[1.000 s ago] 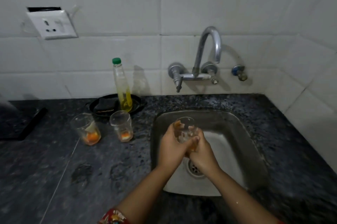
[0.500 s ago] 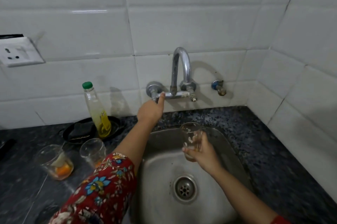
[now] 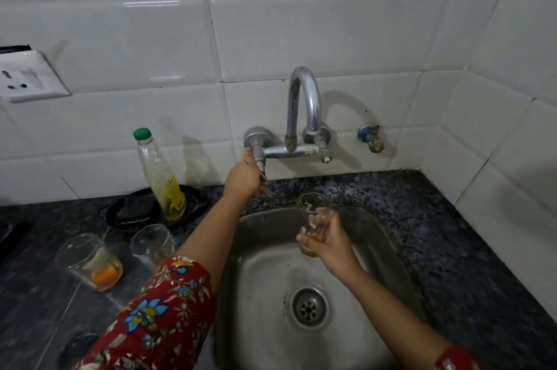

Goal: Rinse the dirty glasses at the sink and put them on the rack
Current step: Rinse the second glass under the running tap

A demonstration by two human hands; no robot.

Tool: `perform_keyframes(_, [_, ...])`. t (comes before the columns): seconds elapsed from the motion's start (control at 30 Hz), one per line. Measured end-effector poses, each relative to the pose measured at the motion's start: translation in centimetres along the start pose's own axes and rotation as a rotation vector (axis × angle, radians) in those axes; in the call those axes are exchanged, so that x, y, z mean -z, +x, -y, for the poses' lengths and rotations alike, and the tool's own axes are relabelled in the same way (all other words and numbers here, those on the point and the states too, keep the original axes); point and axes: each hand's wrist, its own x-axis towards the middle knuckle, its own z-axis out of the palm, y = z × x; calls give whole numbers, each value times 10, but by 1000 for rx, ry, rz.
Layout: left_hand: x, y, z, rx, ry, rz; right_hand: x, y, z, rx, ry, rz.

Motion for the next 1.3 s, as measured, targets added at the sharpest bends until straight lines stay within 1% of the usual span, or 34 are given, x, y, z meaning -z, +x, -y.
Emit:
perform_keyframes(0.1, [0, -7, 10, -30, -53, 41, -2, -1, 1, 9, 13, 15])
perform_keyframes(0.17, [-9, -14, 36, -36, -80, 95, -1, -3, 2, 8, 51, 49])
perform_keyframes(0.2, [-16, -20, 56, -59, -107, 148, -1, -4, 1, 11, 74, 68])
perform_keyframes(0.23, [-22, -28, 78, -105, -134, 262, -1, -6, 1, 19, 84, 93])
perform_keyframes(0.27, [-29, -39, 94, -154, -134, 412, 0, -7, 1, 20, 93, 112])
perform_keyframes(0.3, [-36, -49, 109, -211, -127, 556, 2, -8, 0, 12, 57, 131])
perform_keyframes(0.33, [-45, -55, 118, -243, -112, 666, 2, -9, 0, 6, 24, 154])
perform_keyframes(0.37, [-54, -58, 124, -260, -141, 696, 2, -10, 0, -8, 0, 187])
perform_keyframes(0.4, [-62, -61, 123, -276, -180, 667, 1, -12, 1, -23, 7, 217])
perform_keyframes(0.47, [-75, -61, 120, -314, -251, 542, 1, -16, 4, -21, -30, 246])
perform_keyframes(0.5, [-78, -58, 118, -312, -247, 492, 4, -19, 10, 39, -131, 215])
perform_keyframes(0.53, [-78, -55, 119, -307, -215, 460, 10, -20, 13, 157, -273, 174])
perform_keyframes(0.57, [-77, -50, 122, -301, -194, 455, 17, -20, 16, 343, -457, 151])
perform_keyframes(0.6, [-74, -45, 126, -296, -156, 464, 24, -19, 17, 538, -651, 167])
perform_keyframes(0.63, [-71, -41, 131, -302, -132, 478, 30, -17, 18, 663, -842, 250])
perform_keyframes(0.67, [-68, -38, 133, -304, -113, 492, 34, -14, 20, 712, -1015, 370])
perform_keyframes(0.7, [-66, -35, 136, -287, -113, 509, 35, -10, 22, 704, -1150, 474])
perform_keyframes(0.73, [-64, -35, 136, -260, -119, 516, 35, -4, 25, 697, -1243, 548])
perform_keyframes(0.77, [-63, -36, 136, -232, -137, 512, 35, 4, 28, 739, -1292, 588])
perform_keyframes(0.83, [-64, -39, 134, -233, -149, 498, 33, 18, 33, 850, -1348, 653])
perform_keyframes(0.87, [-64, -39, 133, -251, -123, 499, 32, 23, 36, 877, -1398, 689])
perform_keyframes(0.93, [-69, -41, 130, -284, -9, 520, 26, 22, 40, 836, -1556, 785])
perform_keyframes(0.97, [-72, -44, 130, -298, 17, 510, 21, 18, 40, 753, -1642, 802])
perform_keyframes(1.0, [-77, -48, 132, -310, 3, 473, 16, 13, 39, 610, -1686, 794])
perform_keyframes(1.03, [-82, -54, 134, -305, -38, 418, 11, 10, 35, 457, -1628, 759])
perform_keyframes(1.07, [-86, -60, 136, -288, -72, 365, 7, 5, 31, 327, -1521, 733])
perform_keyframes(1.1, [-89, -64, 138, -278, -103, 335, 5, 2, 28, 265, -1438, 725])
perform_keyframes(1.13, [-88, -66, 140, -287, -106, 353, 5, 0, 27, 256, -1420, 753])
perform_keyframes(1.17, [-85, -64, 141, -320, -60, 408, 10, 0, 25, 286, -1460, 800])
perform_keyframes(1.23, [-75, -57, 140, -385, 122, 554, 22, 4, 27, 485, -1635, 865])
perform_keyframes(1.27, [-72, -54, 138, -393, 203, 591, 26, 6, 28, 598, -1712, 900])
perform_keyframes(1.3, [-70, -53, 136, -397, 250, 587, 29, 9, 25, 651, -1763, 901])
